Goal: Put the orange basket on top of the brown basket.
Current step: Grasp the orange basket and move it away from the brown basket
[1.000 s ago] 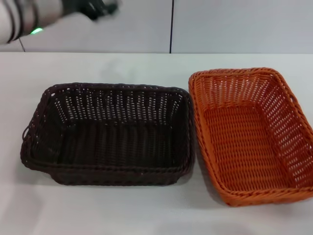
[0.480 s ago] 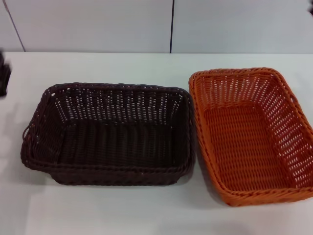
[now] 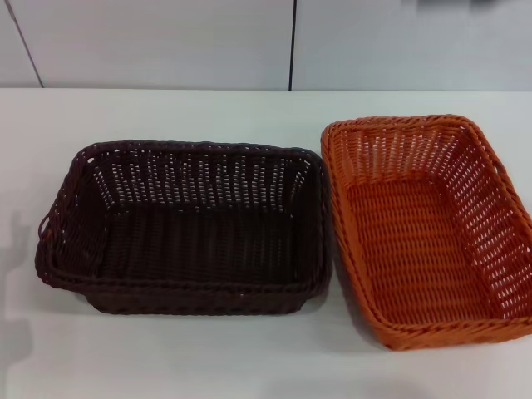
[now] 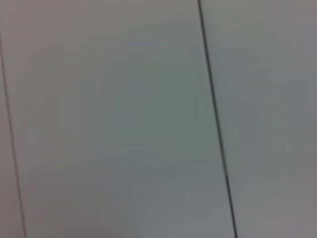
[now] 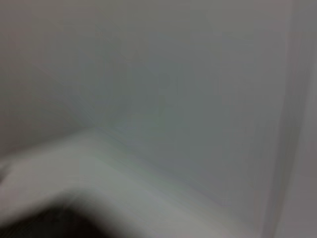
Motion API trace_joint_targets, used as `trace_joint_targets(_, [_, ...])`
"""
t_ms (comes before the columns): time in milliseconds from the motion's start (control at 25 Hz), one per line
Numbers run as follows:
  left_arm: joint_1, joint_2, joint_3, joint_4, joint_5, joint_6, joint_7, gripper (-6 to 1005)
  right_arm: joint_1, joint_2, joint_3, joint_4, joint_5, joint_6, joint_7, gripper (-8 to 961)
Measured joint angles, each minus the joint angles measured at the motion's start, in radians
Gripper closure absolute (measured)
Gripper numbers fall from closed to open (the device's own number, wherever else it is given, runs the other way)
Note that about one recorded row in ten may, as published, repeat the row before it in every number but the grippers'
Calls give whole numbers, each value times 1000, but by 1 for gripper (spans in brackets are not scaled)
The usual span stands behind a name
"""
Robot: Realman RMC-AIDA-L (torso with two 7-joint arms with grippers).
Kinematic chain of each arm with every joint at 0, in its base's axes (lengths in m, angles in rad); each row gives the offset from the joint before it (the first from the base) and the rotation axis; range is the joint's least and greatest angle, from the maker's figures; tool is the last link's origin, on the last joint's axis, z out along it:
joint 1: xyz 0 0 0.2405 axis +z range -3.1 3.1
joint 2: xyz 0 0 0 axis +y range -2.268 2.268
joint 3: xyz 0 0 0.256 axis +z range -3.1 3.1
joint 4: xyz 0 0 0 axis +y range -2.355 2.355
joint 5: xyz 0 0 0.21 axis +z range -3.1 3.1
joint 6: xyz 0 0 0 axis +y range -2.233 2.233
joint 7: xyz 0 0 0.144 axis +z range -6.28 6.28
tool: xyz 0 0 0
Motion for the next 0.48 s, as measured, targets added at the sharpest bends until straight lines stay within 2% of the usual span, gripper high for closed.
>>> trace_joint_targets(120, [-13, 0, 2, 19, -33, -13, -8, 233, 69, 21, 62, 23, 16, -400, -65, 137])
trace_joint_targets(200, [-16, 0, 6, 23, -38, -14, -13, 234, 71, 28, 46, 42, 4, -552, -88, 137])
trace_joint_targets(280, [-21, 0, 13, 30, -41, -15, -18, 234, 51, 26, -27, 73, -57, -638, -102, 137])
trace_joint_targets(400, [-27, 0, 14, 33, -46, -20, -19, 234, 40, 26, -76, 96, -103, -666, -103, 137])
trace_joint_targets(480, [-34, 0, 13, 34, -53, -29, -25, 234, 37, 34, -115, 123, -152, -695, -106, 137])
